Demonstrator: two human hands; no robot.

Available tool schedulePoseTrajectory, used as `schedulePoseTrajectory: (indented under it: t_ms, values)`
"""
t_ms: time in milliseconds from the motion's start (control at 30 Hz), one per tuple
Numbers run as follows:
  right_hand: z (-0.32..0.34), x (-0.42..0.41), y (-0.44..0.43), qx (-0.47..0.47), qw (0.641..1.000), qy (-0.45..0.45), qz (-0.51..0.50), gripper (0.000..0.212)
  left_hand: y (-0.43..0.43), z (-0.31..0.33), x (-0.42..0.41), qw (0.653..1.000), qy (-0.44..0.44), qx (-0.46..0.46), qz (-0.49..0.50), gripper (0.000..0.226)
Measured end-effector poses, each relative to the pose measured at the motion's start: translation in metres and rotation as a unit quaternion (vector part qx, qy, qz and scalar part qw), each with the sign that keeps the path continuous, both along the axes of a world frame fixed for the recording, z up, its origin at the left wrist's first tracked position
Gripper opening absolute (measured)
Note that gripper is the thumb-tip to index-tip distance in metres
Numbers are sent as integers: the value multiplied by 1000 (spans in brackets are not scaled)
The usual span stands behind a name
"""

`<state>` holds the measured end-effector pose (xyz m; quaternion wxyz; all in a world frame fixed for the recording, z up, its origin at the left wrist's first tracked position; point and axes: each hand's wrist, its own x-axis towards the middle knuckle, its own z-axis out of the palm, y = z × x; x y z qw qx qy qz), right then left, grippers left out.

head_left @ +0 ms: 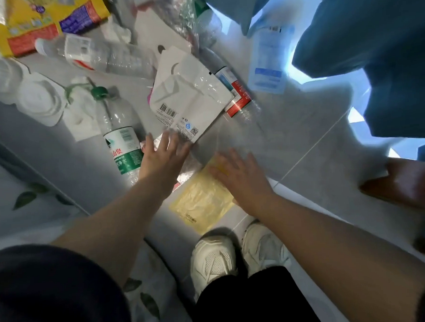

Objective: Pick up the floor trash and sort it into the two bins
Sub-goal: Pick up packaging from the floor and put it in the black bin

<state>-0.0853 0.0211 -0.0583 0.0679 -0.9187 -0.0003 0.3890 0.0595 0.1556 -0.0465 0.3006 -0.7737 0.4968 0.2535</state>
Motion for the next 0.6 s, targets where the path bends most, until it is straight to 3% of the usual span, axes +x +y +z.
schedulePoseTrajectory:
  t_ms: [67, 167, 300, 433, 600]
  values:
    - [-12, 8, 2, -5, 1000, -22, 22, 83, 0, -5, 3, 999, -11, -22, -23, 107]
    - [-23, 11, 4, -16, 998, -66, 15, 78, 4, -14, 5, 997, -24, -42, -61, 86]
    - [-27, 8, 5, -27, 991, -129, 34, 48, 2, -22, 12, 993, -38, -74, -82, 67]
    - [-24, 1, 1, -53, 993, -105, 24, 38, -5, -21, 15, 995, -23, -56, -82, 55]
    - [0, -2, -13, -19, 998, -43, -46, 30, -10, -11, 10, 998, 3, -20, -58, 45]
